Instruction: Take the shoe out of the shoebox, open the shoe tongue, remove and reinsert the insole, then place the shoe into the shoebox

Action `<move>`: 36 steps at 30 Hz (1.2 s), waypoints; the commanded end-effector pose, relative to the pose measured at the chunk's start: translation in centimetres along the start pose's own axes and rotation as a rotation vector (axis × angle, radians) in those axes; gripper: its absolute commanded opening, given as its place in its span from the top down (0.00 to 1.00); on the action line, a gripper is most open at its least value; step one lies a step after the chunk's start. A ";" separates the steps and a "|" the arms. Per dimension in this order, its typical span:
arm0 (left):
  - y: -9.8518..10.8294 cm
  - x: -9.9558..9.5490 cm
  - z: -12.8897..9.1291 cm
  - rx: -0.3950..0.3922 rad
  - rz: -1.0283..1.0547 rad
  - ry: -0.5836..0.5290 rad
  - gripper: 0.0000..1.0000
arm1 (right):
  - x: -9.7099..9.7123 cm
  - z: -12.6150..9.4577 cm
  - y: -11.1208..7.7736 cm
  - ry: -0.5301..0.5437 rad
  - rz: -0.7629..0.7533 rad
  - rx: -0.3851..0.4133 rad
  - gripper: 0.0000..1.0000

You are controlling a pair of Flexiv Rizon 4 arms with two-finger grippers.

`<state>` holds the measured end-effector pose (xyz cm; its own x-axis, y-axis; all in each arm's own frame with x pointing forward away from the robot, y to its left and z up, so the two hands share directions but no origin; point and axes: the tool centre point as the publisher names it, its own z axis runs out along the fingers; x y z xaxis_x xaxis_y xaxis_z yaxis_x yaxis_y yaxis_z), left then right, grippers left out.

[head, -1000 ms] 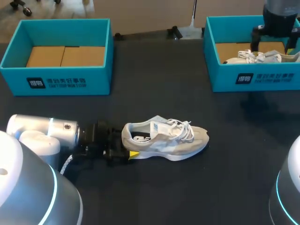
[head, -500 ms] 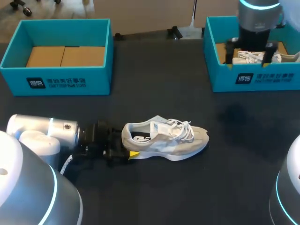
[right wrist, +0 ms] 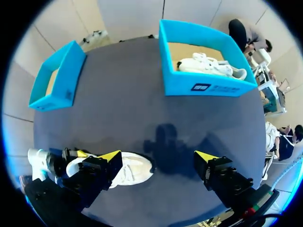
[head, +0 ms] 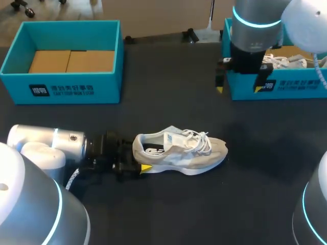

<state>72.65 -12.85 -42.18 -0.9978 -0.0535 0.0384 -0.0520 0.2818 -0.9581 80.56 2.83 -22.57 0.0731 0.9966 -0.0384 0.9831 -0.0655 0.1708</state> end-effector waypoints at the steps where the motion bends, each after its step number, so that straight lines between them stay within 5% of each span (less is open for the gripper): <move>1: -0.1 0.1 0.0 -0.002 0.001 0.000 1.00 | 2.4 0.0 -0.6 -0.025 -0.014 0.015 0.00; 16: -0.1 0.1 0.0 -0.002 0.001 0.000 1.00 | 9.1 0.7 -4.4 0.010 -0.081 0.042 0.00; 34: -0.1 0.1 0.0 -0.002 0.001 0.000 1.00 | 9.1 0.7 -4.4 0.010 -0.081 0.042 0.00; 36: -0.1 0.1 0.0 -0.002 0.001 0.000 1.00 | 10.3 0.1 -4.8 -0.029 -0.081 0.043 0.00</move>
<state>72.65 -12.85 -42.18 -0.9978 -0.0534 0.0384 -0.0520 0.2818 -0.9581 76.95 12.16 -24.26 -0.0068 0.9991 -0.0427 0.9919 0.0121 0.1264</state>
